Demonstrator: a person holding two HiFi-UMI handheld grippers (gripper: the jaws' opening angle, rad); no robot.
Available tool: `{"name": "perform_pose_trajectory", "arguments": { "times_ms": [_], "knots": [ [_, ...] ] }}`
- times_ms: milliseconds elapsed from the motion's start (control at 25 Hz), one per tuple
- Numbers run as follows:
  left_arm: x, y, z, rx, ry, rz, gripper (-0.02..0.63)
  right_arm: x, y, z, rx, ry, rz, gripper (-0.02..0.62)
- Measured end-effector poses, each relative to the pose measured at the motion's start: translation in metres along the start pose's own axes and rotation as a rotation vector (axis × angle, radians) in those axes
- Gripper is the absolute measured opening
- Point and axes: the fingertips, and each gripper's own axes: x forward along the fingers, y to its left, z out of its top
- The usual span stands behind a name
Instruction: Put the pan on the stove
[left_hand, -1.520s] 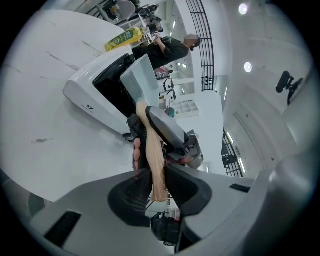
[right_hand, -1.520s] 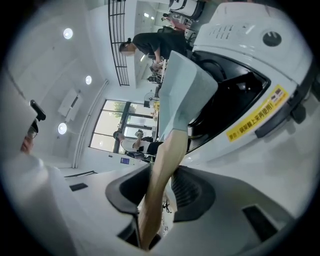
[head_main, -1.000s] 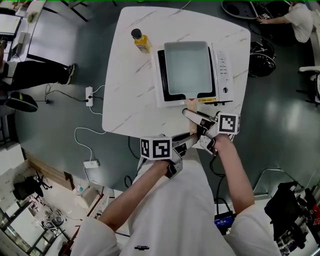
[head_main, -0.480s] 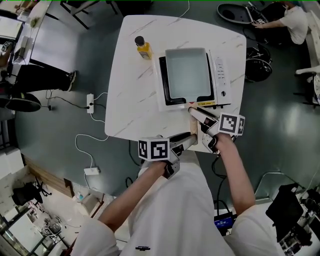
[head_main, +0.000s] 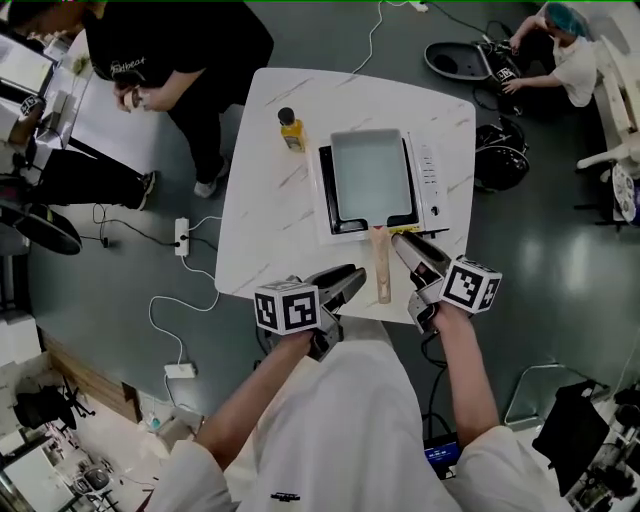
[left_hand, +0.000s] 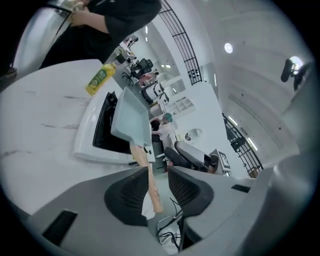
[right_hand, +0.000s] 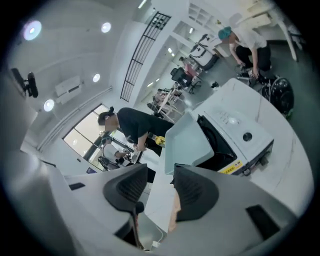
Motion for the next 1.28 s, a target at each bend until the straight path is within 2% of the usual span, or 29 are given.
{"name": "perform_pose_trajectory", "arguments": {
  "times_ms": [240,320,480,600,680,800,880,1160,1280],
  "knots": [
    [-0.034,-0.018,0.034,0.179,-0.087,0.050,0.067,-0.028,0.048,0.019,-0.206,-0.099,-0.040,0.097],
    [-0.047,-0.025,0.044,0.222,-0.124,0.059,0.008,-0.040,0.062,0.027,-0.263,-0.160,-0.079,0.044],
    [-0.078,-0.043,0.062,0.278,-0.214,0.067,0.000,-0.063,0.094,0.032,-0.428,-0.235,-0.145,0.040],
    [-0.097,-0.059,0.078,0.400,-0.279,0.118,0.000,-0.076,0.110,0.036,-0.531,-0.272,-0.181,0.040],
    [-0.108,-0.073,0.085,0.492,-0.312,0.150,0.000,-0.083,0.119,0.038,-0.562,-0.293,-0.191,0.040],
    [-0.118,-0.089,0.089,0.584,-0.336,0.172,0.000,-0.088,0.129,0.038,-0.574,-0.318,-0.193,0.040],
    [-0.119,-0.094,0.085,0.619,-0.336,0.179,0.000,-0.092,0.133,0.038,-0.583,-0.331,-0.201,0.040],
    [-0.115,-0.101,0.077,0.665,-0.326,0.196,0.000,-0.098,0.132,0.033,-0.688,-0.353,-0.269,0.040],
    [-0.115,-0.105,0.072,0.676,-0.329,0.200,0.000,-0.099,0.129,0.028,-0.700,-0.350,-0.274,0.005]
  ]
}}
